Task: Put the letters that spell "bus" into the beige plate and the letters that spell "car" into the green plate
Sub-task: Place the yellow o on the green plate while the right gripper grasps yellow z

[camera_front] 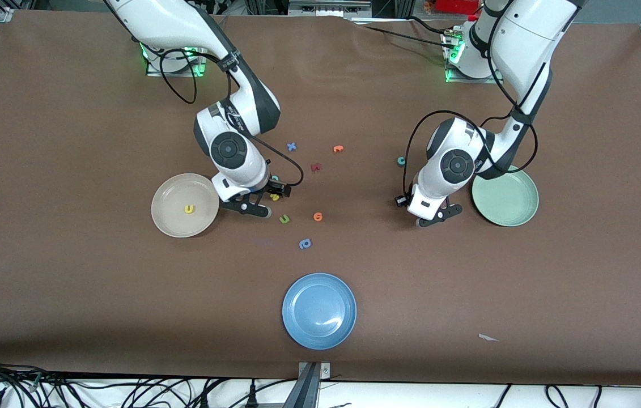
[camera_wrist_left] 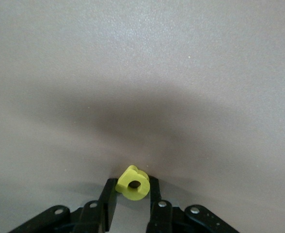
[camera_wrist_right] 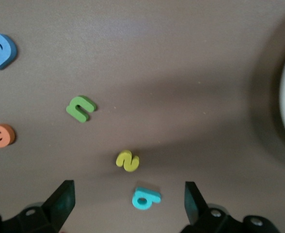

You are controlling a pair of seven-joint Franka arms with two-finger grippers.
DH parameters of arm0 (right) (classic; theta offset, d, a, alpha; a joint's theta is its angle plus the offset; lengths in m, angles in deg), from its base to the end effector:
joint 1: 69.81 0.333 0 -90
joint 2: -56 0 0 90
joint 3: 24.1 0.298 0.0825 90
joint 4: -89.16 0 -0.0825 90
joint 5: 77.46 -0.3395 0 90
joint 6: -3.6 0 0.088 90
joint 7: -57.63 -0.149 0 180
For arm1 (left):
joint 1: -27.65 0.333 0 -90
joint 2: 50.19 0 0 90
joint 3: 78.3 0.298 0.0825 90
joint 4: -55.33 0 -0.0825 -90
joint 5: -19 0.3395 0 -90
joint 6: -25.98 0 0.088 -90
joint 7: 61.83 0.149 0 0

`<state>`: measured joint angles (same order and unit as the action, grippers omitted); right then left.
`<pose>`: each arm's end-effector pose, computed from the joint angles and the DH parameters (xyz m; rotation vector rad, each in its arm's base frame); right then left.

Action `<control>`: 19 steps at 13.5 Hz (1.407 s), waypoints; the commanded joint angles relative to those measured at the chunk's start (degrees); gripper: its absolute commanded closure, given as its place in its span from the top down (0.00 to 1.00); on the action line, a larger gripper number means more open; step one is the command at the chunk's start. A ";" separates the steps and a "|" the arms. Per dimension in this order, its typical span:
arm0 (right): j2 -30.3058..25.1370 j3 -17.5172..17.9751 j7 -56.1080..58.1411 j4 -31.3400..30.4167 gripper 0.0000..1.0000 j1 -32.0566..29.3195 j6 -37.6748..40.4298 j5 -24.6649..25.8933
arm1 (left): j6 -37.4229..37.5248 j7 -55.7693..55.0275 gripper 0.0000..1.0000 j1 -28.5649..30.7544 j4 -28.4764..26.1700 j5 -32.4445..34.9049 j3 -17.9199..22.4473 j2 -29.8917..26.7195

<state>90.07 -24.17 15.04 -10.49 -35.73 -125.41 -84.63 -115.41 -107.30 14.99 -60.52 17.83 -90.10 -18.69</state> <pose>0.5043 0.3494 0.2032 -3.0925 0.3610 0.1904 0.5017 -0.2322 0.1516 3.0244 0.6255 -0.2254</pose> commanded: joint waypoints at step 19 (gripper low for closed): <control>6.10 -0.45 -2.22 0.25 0.00 2.74 -4.67 0.32 | 24.26 34.65 0.14 23.11 -3.57 6.24 0.45 -10.06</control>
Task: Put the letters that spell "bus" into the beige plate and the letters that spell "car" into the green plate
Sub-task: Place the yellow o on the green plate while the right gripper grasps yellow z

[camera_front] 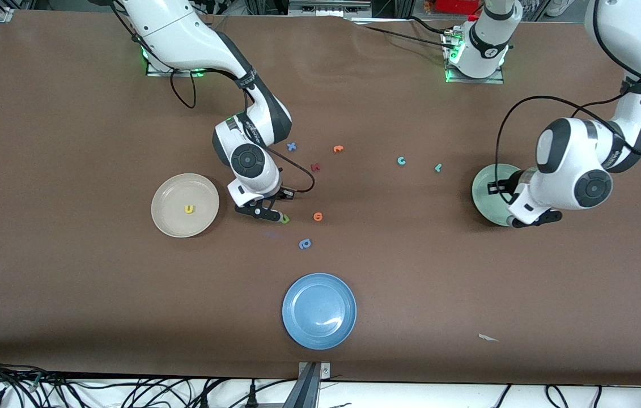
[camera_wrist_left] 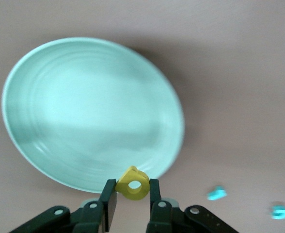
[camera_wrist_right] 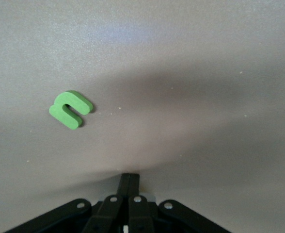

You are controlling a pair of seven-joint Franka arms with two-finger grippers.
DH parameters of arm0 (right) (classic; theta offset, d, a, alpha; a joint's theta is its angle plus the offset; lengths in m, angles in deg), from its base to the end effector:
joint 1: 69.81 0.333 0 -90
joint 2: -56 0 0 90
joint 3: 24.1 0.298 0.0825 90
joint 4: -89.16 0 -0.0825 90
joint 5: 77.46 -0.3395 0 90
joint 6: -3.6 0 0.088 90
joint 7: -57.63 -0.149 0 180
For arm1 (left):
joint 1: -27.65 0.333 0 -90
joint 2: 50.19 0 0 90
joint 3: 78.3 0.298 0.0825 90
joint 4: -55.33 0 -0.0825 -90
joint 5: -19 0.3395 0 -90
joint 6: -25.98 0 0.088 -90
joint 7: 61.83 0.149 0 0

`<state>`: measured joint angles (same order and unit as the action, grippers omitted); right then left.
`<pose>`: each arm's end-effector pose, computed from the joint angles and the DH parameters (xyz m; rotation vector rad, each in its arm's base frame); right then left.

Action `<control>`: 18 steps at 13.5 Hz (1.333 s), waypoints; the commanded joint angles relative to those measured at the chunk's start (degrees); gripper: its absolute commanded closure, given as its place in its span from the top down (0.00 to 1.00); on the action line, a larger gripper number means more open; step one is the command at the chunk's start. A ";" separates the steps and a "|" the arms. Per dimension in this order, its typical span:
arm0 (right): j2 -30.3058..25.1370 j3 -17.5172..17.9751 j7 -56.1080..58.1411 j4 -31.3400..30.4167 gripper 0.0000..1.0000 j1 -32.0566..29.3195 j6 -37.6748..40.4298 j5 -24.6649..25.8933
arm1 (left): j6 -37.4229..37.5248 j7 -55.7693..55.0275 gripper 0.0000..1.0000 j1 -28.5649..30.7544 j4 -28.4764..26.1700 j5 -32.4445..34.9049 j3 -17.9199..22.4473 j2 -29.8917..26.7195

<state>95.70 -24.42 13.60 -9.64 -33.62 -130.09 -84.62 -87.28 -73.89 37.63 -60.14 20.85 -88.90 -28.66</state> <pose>0.4957 0.3658 0.1544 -3.1054 0.3610 0.1839 0.4993 -0.0035 0.2191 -3.0610 -0.2754 0.6383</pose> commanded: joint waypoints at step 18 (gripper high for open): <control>-1.91 0.05 9.57 -3.05 0.47 0.72 0.98 0.66 | -14.13 -16.23 0.97 1.45 -13.10 -1.32 -15.15 -6.23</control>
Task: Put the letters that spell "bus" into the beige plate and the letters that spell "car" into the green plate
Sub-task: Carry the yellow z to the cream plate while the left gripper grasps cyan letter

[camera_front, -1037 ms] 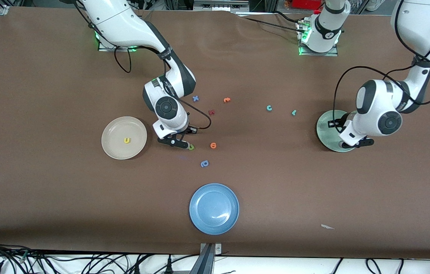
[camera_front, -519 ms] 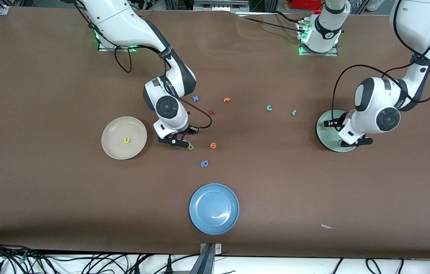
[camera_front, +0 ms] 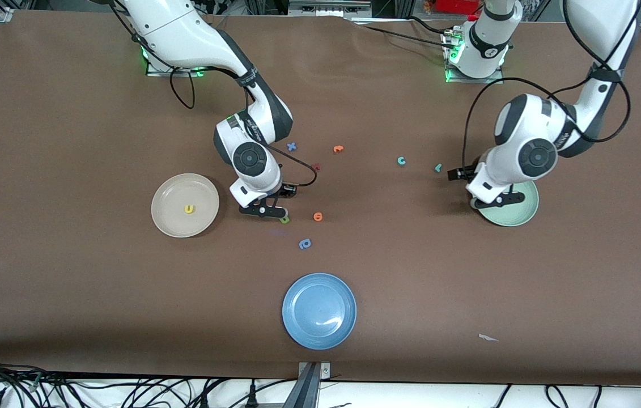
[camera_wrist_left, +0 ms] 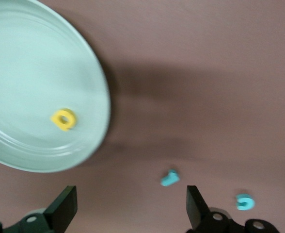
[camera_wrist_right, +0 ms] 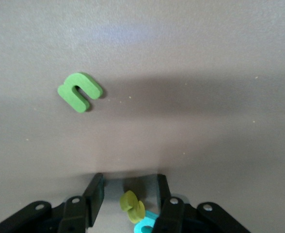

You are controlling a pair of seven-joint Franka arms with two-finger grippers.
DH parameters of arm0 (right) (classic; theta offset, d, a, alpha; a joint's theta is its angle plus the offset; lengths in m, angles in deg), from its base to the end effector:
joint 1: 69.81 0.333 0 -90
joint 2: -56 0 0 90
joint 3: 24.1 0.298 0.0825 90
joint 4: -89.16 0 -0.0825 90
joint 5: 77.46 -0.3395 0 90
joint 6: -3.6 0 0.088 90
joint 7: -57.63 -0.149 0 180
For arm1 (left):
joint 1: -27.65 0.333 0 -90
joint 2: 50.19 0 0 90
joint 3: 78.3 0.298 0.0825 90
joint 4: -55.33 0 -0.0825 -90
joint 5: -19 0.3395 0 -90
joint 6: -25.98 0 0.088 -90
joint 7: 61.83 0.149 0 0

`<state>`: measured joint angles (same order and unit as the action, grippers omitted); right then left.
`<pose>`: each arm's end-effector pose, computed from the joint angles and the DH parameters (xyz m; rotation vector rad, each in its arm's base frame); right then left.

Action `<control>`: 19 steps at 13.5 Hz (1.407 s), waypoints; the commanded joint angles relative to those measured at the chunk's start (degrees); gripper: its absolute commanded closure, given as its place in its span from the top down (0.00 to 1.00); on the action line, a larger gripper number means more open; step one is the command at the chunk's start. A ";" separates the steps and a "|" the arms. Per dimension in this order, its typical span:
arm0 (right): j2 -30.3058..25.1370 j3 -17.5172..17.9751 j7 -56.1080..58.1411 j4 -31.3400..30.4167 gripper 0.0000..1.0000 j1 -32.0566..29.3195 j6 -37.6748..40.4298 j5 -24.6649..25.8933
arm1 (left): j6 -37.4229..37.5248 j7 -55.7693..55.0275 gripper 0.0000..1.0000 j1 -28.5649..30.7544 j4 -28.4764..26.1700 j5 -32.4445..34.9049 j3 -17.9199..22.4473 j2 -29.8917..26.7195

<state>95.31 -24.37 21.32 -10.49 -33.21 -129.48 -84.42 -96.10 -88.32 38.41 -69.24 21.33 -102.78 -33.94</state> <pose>0.4881 0.3664 0.1524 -3.1271 0.1350 0.2048 0.4652 -0.1154 0.2276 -3.0677 -0.2977 0.4841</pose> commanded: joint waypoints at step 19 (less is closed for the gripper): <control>-13.56 -19.13 26.61 -3.61 0.00 0.49 18.65 0.55 | -17.93 -8.05 0.61 -1.27 -11.14 -1.72 -1.89 6.42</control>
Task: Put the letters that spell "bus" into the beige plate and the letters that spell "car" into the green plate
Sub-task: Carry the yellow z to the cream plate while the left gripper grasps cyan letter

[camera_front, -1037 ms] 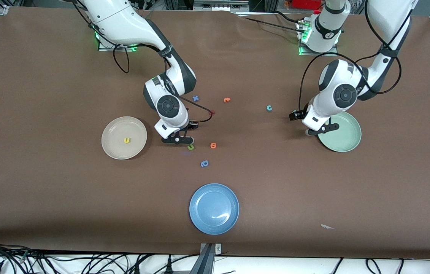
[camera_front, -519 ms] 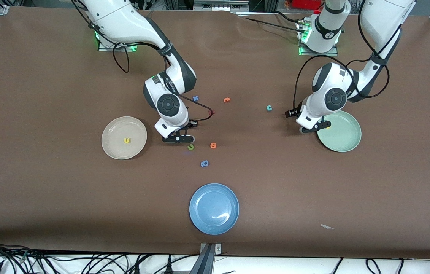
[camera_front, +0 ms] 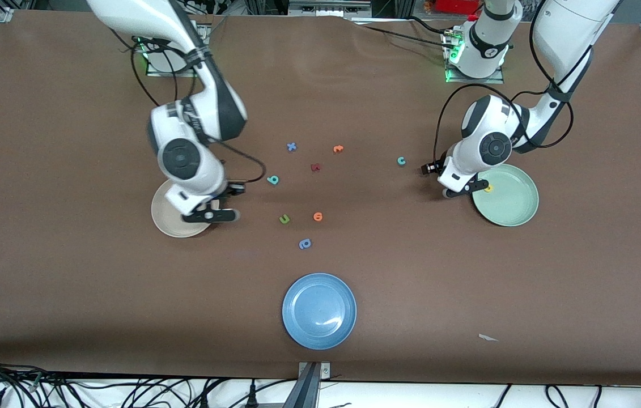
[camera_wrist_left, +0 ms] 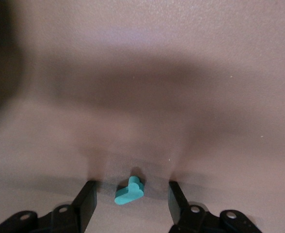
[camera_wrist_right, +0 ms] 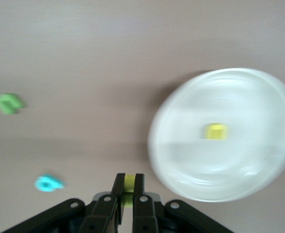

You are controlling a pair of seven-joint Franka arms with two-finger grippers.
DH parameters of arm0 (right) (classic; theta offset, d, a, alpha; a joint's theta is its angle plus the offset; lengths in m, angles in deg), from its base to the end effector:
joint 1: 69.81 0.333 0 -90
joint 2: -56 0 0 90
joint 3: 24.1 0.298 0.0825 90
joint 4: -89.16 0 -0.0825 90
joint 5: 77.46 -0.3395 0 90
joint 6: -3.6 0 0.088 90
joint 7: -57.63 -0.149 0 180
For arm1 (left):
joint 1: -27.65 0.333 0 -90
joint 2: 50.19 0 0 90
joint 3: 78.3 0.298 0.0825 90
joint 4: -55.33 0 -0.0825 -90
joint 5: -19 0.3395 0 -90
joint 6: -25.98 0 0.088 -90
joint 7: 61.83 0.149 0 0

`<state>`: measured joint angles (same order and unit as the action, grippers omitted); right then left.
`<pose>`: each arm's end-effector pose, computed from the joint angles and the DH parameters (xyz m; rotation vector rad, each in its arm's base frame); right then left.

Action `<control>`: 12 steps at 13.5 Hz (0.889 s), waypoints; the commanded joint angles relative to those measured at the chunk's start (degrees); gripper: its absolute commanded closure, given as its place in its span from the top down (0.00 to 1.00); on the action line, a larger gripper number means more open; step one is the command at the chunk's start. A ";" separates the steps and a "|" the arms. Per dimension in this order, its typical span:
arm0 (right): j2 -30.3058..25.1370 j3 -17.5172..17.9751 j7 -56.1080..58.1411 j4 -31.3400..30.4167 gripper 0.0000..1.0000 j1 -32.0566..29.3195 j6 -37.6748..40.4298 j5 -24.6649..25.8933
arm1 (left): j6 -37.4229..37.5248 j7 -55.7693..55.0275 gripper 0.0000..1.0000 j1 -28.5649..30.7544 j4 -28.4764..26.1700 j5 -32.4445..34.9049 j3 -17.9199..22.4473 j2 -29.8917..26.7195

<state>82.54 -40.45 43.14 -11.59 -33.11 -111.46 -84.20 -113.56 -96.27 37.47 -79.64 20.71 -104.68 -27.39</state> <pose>0.5394 0.2214 0.2675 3.0452 0.0888 -0.2679 0.4182 -0.1435 0.1429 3.0433 0.4502 -0.4919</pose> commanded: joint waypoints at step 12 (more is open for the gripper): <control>0.97 -4.31 5.53 -5.42 1.00 -0.05 -0.42 -0.46 | -0.21 -2.48 0.15 -0.77 -0.56 -1.10 0.01 0.23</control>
<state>84.62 -45.10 49.32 -17.25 -33.55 -111.90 -84.28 -113.17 -98.24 37.37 -79.64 20.69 -104.86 -27.92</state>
